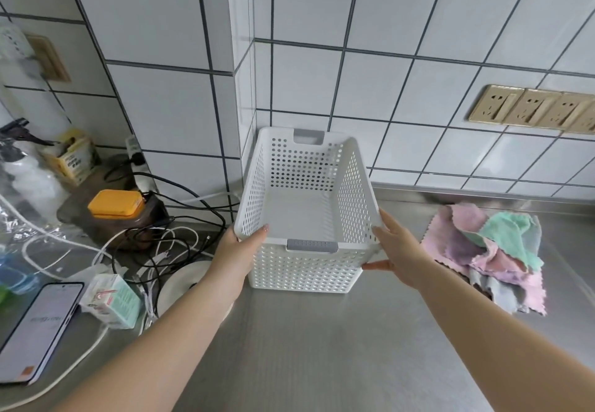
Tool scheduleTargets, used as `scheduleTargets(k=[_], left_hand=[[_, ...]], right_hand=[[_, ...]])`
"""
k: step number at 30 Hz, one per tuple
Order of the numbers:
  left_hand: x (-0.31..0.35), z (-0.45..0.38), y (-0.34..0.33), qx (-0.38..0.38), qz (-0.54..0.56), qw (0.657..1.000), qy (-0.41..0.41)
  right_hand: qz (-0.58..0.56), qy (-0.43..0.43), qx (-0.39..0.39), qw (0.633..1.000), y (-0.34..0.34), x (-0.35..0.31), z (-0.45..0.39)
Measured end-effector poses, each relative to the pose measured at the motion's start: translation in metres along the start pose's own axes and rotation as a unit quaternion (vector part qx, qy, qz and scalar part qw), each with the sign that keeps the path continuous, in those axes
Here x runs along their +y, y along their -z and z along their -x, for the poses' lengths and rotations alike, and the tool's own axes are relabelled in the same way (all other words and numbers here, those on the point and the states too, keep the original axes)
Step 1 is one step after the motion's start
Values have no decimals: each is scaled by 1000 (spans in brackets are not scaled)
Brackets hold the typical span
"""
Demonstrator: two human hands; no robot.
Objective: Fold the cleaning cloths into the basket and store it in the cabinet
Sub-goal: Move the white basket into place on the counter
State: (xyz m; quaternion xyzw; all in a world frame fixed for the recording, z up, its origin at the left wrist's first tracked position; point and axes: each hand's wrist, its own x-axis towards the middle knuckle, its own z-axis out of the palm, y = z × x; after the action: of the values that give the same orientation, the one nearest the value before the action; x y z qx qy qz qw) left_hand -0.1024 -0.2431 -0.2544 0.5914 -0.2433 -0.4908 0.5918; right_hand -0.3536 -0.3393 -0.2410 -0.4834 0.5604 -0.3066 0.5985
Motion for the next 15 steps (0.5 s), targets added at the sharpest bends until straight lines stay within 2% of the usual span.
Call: scheduleTargets(k=[9, 15], left_hand=[[-2, 5, 0, 10, -8, 1000, -16], [-8, 49, 1, 13, 6, 1000, -11]], right_hand=[[-4, 15, 25, 1000, -7, 0, 19], [0, 103, 42, 994, -17, 19, 51]])
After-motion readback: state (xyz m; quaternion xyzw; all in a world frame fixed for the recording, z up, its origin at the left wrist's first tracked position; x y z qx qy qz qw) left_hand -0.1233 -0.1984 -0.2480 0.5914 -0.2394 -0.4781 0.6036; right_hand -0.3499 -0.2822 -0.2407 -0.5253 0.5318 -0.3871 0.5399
